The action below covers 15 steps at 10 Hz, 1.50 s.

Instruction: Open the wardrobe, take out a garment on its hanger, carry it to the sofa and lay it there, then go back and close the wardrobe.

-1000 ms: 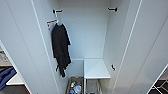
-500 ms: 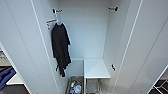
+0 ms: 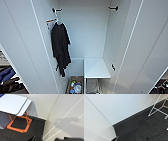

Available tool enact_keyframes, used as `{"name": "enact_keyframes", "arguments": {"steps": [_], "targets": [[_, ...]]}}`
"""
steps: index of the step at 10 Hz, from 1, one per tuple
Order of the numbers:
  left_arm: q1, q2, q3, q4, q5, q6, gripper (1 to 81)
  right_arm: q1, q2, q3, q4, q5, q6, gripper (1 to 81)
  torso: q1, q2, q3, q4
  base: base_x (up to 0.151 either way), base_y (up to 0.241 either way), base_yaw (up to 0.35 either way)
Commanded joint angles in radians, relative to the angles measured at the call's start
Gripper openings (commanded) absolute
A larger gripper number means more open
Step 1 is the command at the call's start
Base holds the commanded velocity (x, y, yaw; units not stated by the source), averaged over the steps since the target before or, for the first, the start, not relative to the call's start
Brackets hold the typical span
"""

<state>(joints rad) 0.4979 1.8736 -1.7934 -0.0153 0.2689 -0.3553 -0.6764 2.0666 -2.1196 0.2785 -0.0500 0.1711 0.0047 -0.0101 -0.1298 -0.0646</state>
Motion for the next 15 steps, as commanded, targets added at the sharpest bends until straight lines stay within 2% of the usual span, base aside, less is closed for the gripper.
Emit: {"name": "enact_keyframes", "arguments": {"steps": [1, 4, 6, 8, 9, 11, 12, 14, 15], "targets": [[-0.156, 0.071, 0.023, -0.141, 0.142, -0.007, 81.1, 0.123, -0.029, 0.228, 0.142, -0.123, 0.007, 81.1, 0.0, 0.0, 0.0, 0.0, 0.0, 0.0, 0.0], [-0.15, 0.173, 0.077, -0.219, 0.148, -0.007, 81.1, 0.088, -0.02, 0.472, 0.218, -0.123, 0.005, 81.1, 0.0, 0.0, 0.0, 0.0, 0.0, 0.0, 0.0], [-0.144, 0.251, 0.139, -0.258, 0.141, -0.007, 81.1, 0.062, -0.009, 0.7, 0.226, -0.099, 0.007, 81.1, 0.001, 0.001, -0.001, 0.0, 0.0, 0.0, 0.0], [-0.109, 0.318, 0.204, -0.256, 0.135, -0.007, 81.1, 0.008, -0.004, 0.86, 0.222, -0.024, -0.002, 81.1, 0.001, 0.002, -0.001, 0.0, 0.0, 0.0, 0.0], [-0.091, 0.357, 0.206, -0.256, 0.135, -0.005, 81.1, -0.015, 0.008, 0.894, 0.217, -0.004, -0.008, 81.1, 0.001, 0.002, -0.001, 0.0, 0.0, 0.0, 0.0], [-0.043, 0.43, 0.206, -0.255, 0.13, -0.004, 81.1, -0.082, 0.107, 0.913, 0.215, 0.091, -0.011, 81.1, 0.002, 0.002, -0.001, 0.0, 0.0, 0.0, 0.0], [-0.003, 0.466, 0.204, -0.253, 0.122, -0.001, 81.1, -0.102, 0.2, 0.873, 0.208, 0.152, -0.013, 81.1, 0.002, 0.002, -0.001, 0.0, 0.0, 0.0, 0.0], [0.13, 0.497, 0.206, -0.241, 0.084, 0.021, 81.1, -0.066, 0.384, 0.728, 0.186, 0.176, -0.01, 81.1, 0.002, 0.002, -0.001, 0.0, 0.0, 0.0, 0.0], [0.239, 0.495, 0.229, -0.218, 0.059, 0.106, 81.1, -0.038, 0.457, 0.643, 0.186, 0.159, -0.005, 81.1, 0.002, 0.002, -0.002, 0.0, 0.0, 0.0, 0.0]]}}
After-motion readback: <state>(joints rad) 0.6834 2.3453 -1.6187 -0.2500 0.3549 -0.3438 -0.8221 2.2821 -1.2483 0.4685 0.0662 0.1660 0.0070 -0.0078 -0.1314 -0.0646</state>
